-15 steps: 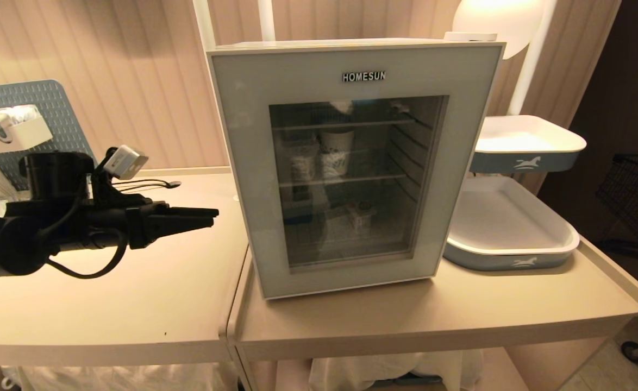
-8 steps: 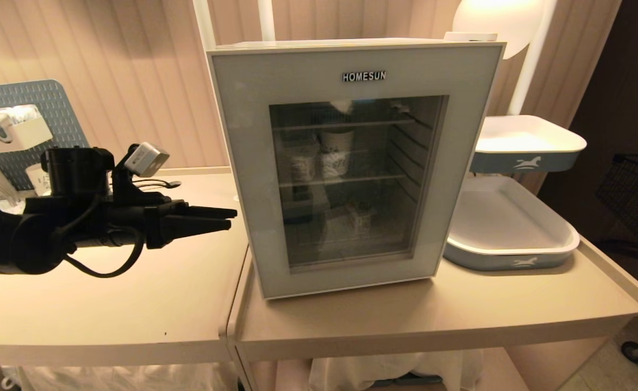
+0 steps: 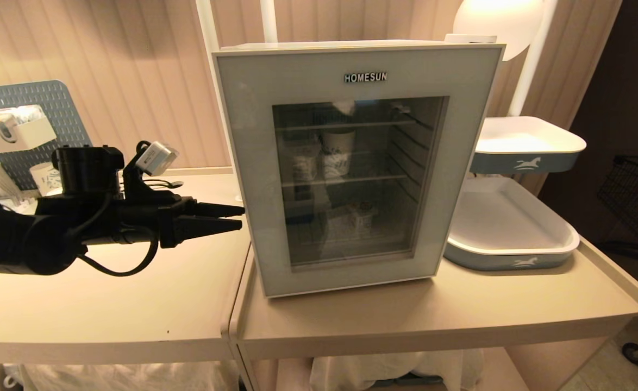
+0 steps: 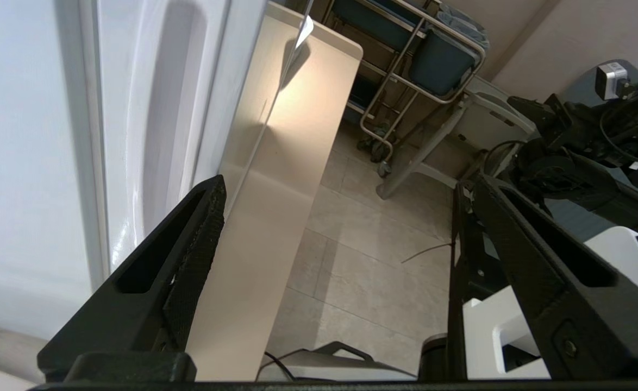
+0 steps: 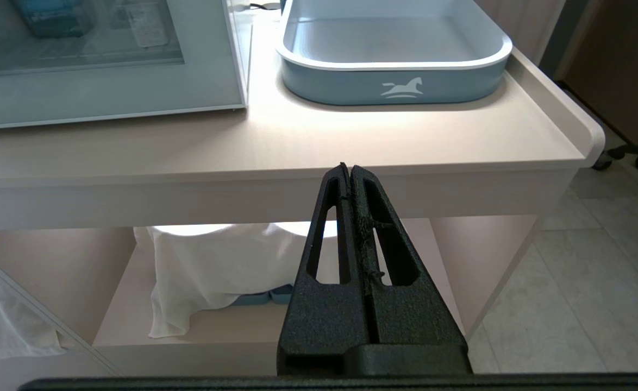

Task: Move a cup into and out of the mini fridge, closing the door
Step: Open the freezer door

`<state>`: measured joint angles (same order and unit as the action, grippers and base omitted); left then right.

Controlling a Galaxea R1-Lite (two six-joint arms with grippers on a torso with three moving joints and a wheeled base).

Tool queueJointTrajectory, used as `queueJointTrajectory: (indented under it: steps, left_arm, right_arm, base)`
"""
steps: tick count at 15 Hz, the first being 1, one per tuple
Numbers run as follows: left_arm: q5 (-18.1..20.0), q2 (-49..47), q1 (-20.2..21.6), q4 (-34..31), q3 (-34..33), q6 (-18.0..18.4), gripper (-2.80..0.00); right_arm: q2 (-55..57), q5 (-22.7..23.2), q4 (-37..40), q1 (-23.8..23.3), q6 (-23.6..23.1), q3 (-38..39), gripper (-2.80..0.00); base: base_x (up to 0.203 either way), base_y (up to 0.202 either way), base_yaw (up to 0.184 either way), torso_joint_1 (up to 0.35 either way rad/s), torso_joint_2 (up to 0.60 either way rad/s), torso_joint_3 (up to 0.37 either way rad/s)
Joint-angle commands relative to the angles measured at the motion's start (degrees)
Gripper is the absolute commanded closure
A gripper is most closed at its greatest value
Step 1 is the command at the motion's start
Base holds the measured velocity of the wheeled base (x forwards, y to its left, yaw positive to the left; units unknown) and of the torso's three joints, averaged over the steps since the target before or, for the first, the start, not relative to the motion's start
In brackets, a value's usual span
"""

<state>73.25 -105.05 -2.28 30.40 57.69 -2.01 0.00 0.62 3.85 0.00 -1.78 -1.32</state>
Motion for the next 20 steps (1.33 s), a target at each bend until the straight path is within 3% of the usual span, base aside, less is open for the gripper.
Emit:
queueJointTrajectory:
  steps: [1,8,20]
  left_arm:
    - [-0.19,-0.19,0.17,0.62,0.5,-0.18,-2.8]
    - [-3.12,-2.44,-1.11,0.89,1.81,0.31,-2.8]
    - [0.29,2.2,-3.86,0.19,-3.35,-0.1,-2.8]
  right_arm:
    - [0.06,0.03,0.01,0.0,-0.07,0.0,0.0]
    - [0.09,-0.01,0.01,0.0,-0.07,0.0,0.0]
    - [0.09,-0.01,0.01,0.0,-0.07,0.0,0.0]
  base:
    - [0.0,0.0,0.0,0.0,0.0,0.0]
    - [0.0,0.0,0.0,0.0,0.0,0.0]
    - [0.0,0.0,0.0,0.0,0.0,0.0]
